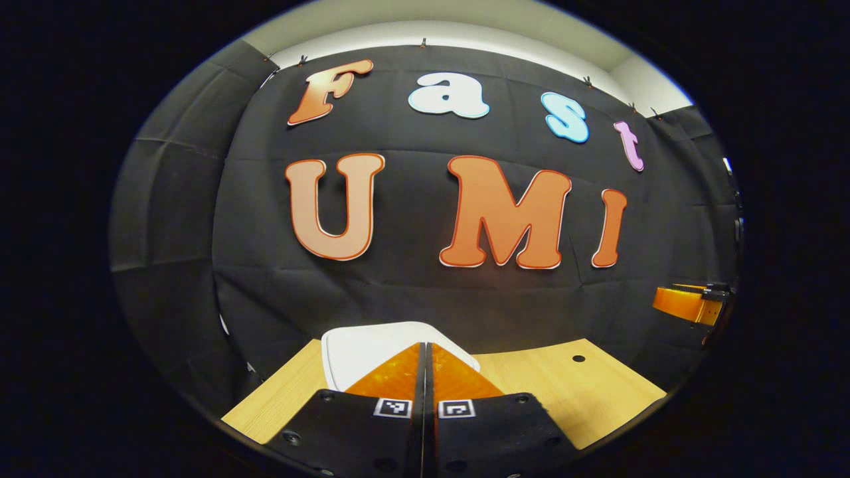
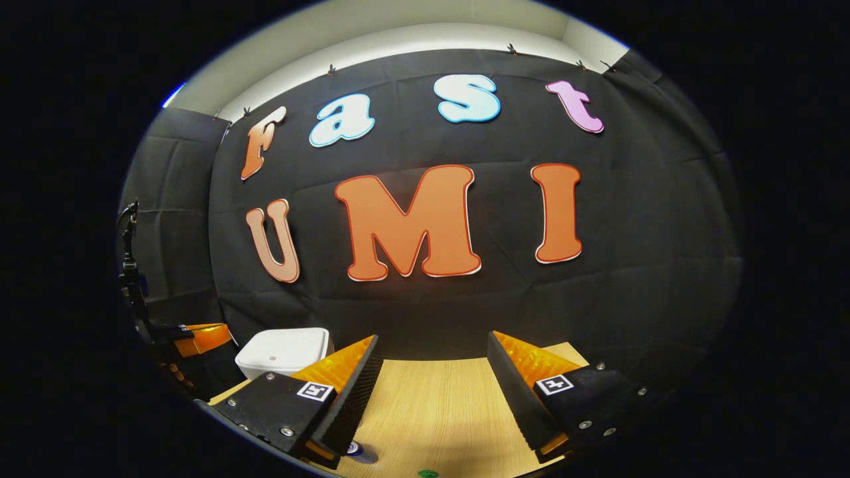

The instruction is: Press the lid of the desktop garbage bin to open it, pick up the crumpled paper on the desktop and throw it into the bin, then pick up the pop can on the desktop and drop it into the bin, and finally close the garbage bin lid.

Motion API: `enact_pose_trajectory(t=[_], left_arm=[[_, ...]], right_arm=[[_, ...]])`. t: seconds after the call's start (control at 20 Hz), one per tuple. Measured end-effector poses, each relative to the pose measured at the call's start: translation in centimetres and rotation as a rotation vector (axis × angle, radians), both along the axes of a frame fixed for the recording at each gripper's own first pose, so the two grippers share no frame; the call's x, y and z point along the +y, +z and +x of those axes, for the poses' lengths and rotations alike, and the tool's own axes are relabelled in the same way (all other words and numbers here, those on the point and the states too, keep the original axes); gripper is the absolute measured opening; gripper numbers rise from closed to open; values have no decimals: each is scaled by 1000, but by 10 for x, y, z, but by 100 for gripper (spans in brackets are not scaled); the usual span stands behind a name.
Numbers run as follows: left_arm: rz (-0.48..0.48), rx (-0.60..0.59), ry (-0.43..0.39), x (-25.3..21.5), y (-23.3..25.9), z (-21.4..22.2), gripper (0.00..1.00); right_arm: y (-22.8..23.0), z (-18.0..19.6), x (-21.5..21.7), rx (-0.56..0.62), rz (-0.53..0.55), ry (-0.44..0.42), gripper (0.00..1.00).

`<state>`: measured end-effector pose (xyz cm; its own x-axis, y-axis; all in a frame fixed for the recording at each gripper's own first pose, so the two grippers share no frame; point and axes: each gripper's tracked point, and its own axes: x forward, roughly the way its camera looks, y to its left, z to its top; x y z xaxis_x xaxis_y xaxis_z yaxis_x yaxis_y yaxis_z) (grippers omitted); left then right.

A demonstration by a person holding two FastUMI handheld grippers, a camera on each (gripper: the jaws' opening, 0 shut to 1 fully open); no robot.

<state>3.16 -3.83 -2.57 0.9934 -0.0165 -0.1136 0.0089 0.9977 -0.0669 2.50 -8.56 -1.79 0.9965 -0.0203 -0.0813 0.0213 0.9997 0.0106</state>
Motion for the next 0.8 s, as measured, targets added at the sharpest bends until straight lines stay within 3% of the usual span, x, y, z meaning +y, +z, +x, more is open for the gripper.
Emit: enact_pose_trajectory(t=[0.3,0.4,0.8], left_arm=[[31,98,-57,-2,-15,14,0],[3,136,-76,3,-19,24,0],[61,333,-176,21,-32,74,0]], right_arm=[[1,2,-5,-1,3,-9,95],[2,3,-7,0,3,-10,95],[-2,10,-16,19,0,-23,95]])
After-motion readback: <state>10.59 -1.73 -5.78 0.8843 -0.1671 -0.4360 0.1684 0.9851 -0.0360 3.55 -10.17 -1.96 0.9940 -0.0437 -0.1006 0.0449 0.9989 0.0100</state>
